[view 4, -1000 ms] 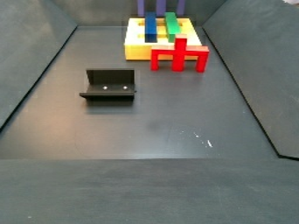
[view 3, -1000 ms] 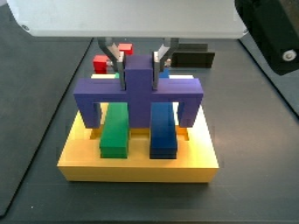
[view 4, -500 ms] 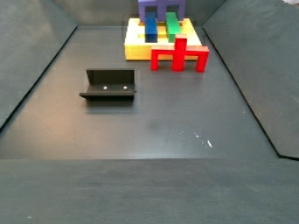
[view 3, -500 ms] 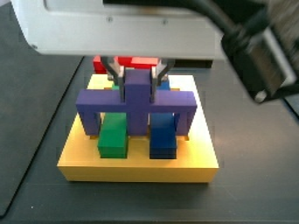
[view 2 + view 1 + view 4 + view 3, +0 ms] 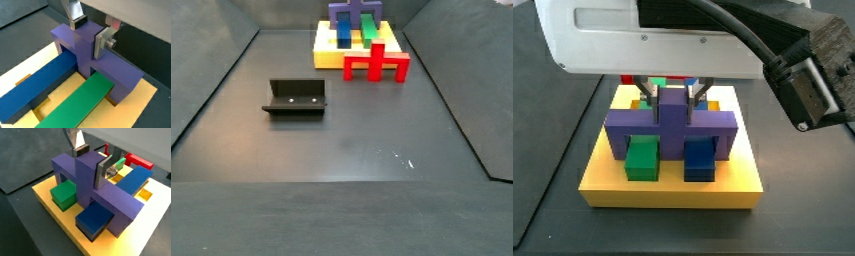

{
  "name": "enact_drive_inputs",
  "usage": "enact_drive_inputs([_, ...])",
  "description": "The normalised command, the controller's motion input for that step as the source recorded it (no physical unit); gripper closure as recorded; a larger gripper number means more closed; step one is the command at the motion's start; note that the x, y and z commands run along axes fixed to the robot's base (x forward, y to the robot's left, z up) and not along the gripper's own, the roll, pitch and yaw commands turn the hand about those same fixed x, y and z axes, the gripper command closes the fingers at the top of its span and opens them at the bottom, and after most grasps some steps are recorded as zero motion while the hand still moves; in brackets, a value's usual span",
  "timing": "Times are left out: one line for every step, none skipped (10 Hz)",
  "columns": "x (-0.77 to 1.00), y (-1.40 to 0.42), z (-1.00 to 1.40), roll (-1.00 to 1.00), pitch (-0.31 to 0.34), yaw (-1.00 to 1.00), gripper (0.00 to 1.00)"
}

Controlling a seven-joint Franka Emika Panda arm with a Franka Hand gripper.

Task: Pick up the purple object. Move up. Place the purple object on the fixture. Regrasp the purple object. Move to above the board. Insert the purple object.
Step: Insert the purple object.

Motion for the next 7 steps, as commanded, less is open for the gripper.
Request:
enact_drive_inputs([0.19,0.00,0.07,-0.06,0.000,-0.03,1.00])
enact_drive_inputs([0.16,0.00,0.00,-0.02,0.000,-0.11,1.00])
enact_drive_inputs([0.00,0.00,-0.38,-0.16,-0.156,0.00,1.00])
enact_drive_inputs([-0.04,0.00,-0.48,-0.23,-0.220,0.00,1.00])
enact_drive_inputs([0.00,0.00,-0.48,-0.26,-0.197,0.00,1.00])
enact_drive_inputs([-0.03,0.00,-0.47,-0.24,-0.234,0.00,1.00])
enact_drive_inputs([-0.10,0.02,-0.45,-0.23,-0.267,0.00,1.00])
